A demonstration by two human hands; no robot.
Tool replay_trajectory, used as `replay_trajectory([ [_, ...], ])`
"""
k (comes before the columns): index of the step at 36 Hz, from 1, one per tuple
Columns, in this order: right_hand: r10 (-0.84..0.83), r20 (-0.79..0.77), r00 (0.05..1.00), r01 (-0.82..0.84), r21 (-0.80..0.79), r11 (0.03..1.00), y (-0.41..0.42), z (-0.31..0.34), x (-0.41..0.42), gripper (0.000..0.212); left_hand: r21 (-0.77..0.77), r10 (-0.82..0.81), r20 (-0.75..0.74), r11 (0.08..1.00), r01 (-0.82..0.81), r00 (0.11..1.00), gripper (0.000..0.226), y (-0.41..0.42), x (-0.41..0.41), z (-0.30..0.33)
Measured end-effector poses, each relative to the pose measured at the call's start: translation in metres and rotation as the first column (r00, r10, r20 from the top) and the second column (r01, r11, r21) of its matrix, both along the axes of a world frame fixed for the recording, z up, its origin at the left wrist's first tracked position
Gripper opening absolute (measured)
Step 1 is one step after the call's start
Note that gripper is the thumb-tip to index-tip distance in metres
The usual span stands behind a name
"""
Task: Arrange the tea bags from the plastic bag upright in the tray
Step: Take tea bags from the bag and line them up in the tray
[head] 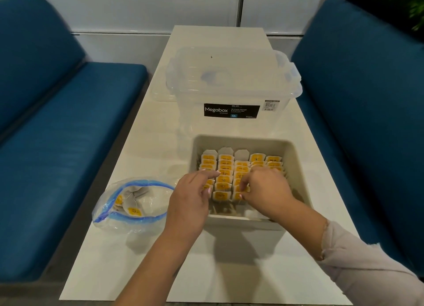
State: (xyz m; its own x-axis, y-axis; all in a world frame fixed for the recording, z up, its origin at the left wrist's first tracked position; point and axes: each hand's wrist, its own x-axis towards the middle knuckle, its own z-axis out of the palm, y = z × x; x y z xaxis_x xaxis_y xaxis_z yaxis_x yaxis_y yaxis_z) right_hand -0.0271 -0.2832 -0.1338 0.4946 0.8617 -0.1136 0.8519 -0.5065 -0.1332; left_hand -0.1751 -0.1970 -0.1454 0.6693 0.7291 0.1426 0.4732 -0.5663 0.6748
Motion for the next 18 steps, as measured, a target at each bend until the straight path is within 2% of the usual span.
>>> replay_trajectory([
  [11, -0.006, -0.036, 0.999, 0.005, -0.012, 1.0, -0.004, 0.007, 0.002, 0.021, -0.035, 0.007, -0.008, 0.999, -0.008, 1.0, 0.036, 0.001, 0.0, 0.005],
  [18, -0.012, -0.098, 0.995, 0.013, 0.011, 1.0, -0.007, 0.014, 0.002, 0.028, 0.005, 0.058, 0.078, 0.998, -0.059, 0.995, 0.035, 0.005, -0.011, 0.011],
])
